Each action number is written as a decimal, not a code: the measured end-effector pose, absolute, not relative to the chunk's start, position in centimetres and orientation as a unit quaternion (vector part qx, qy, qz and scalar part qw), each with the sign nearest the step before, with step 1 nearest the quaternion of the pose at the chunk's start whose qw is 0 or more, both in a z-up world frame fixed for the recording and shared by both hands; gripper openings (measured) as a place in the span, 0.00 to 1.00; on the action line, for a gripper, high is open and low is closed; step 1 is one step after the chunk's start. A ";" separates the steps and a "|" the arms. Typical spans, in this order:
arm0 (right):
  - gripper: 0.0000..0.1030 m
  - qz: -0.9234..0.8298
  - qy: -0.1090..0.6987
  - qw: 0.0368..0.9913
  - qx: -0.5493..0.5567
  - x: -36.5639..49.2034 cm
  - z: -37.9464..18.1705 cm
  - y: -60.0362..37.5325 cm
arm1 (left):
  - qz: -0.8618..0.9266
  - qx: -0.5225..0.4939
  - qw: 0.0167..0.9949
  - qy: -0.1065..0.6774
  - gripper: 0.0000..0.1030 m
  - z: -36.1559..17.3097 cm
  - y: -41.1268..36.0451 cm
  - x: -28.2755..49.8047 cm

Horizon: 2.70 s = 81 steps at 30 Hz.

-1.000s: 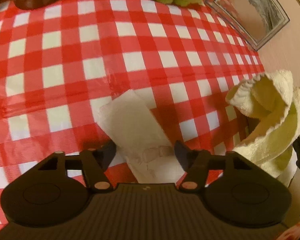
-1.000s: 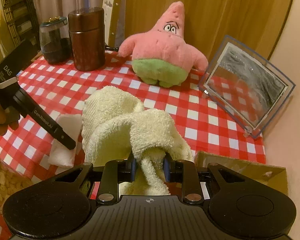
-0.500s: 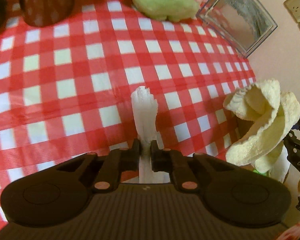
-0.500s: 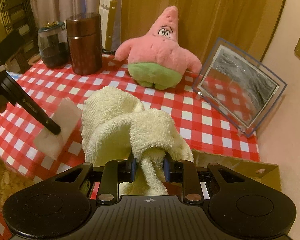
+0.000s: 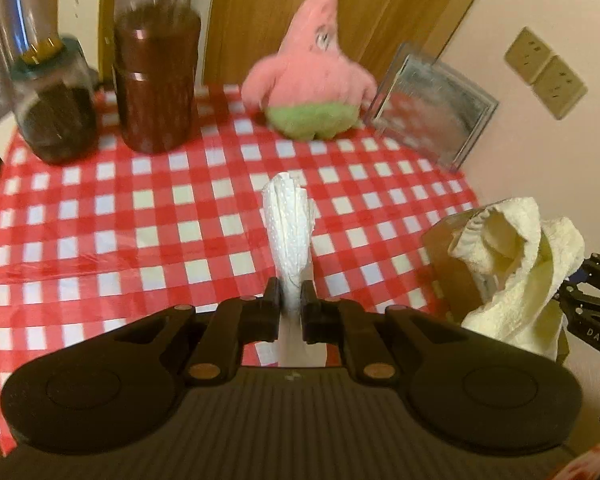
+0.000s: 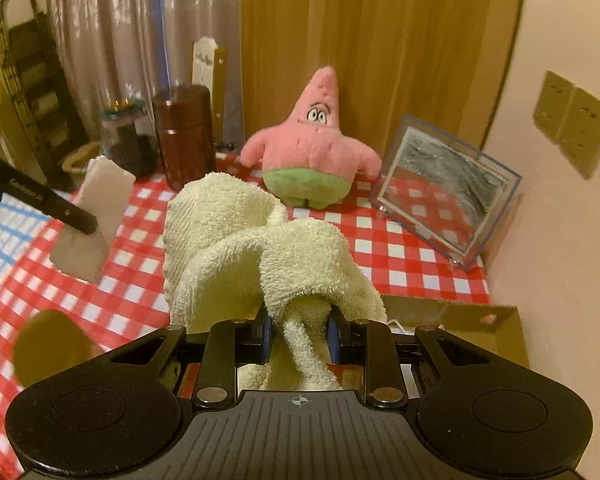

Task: Organize soft objects
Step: 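Carry the white pad and cream towel over the box with both tools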

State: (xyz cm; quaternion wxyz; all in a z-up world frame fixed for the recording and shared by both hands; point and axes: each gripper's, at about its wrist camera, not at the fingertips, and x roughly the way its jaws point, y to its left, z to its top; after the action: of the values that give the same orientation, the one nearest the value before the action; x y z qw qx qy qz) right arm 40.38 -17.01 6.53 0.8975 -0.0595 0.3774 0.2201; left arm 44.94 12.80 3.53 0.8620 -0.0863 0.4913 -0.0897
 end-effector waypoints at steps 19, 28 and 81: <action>0.25 0.152 0.333 0.930 0.026 26.1 11.1 -26.2 | -0.115 -0.098 0.918 0.368 0.08 10.9 6.4 27.2; 0.25 0.094 0.337 0.933 0.089 20.7 9.7 -31.9 | -0.126 -0.131 0.918 0.352 0.08 9.0 2.6 22.0; 0.25 0.031 0.344 0.933 0.100 19.9 6.2 -36.8 | -0.190 -0.080 0.887 0.414 0.08 2.8 -10.9 24.5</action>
State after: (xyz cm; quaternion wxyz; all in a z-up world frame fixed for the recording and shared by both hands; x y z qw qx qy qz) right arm 19.89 -36.84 6.20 0.9331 0.0999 0.3441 0.0313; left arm 24.51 -10.93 2.78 0.8867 -0.0802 0.4137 -0.1903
